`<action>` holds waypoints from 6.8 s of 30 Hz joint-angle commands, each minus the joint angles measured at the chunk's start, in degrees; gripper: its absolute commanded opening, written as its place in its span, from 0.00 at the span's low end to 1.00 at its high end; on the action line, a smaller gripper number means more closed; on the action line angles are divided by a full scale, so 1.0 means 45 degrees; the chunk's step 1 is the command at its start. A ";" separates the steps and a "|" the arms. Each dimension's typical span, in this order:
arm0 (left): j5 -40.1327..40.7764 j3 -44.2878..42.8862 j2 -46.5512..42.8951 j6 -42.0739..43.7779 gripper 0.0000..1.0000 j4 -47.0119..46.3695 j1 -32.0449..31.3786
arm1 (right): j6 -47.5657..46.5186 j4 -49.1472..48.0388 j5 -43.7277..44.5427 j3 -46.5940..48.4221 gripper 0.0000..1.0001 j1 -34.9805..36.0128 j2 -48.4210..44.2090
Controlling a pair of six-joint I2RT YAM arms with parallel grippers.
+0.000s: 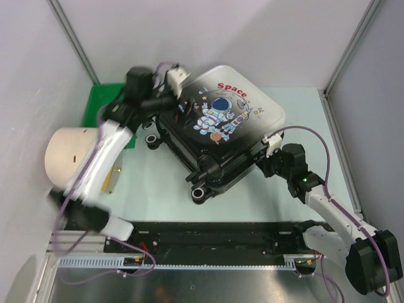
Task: Open, take out, and arrange the luggage
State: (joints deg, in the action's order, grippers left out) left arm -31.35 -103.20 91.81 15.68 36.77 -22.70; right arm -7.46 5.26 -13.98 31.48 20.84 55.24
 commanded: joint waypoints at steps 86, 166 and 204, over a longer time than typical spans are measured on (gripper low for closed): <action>0.0973 1.1350 -0.6379 0.9248 0.00 0.2218 0.1137 | -0.6136 -1.0457 -0.9064 0.4506 0.00 -0.6624 0.9576; 0.5603 0.5649 -0.1772 -1.3699 0.99 -0.1316 0.3931 | -0.4103 0.1058 -0.2148 -0.0063 0.00 0.0291 -0.1260; 0.2809 0.3852 0.1609 -1.1714 0.00 -0.2313 0.5005 | -0.6327 -0.1651 -0.3335 0.0054 0.00 -0.3785 -0.0325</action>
State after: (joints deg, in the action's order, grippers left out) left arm -15.51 -84.16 98.59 -47.46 28.73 -0.80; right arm -29.54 11.81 -26.52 30.94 13.50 52.03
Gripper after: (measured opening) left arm 0.551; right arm 0.009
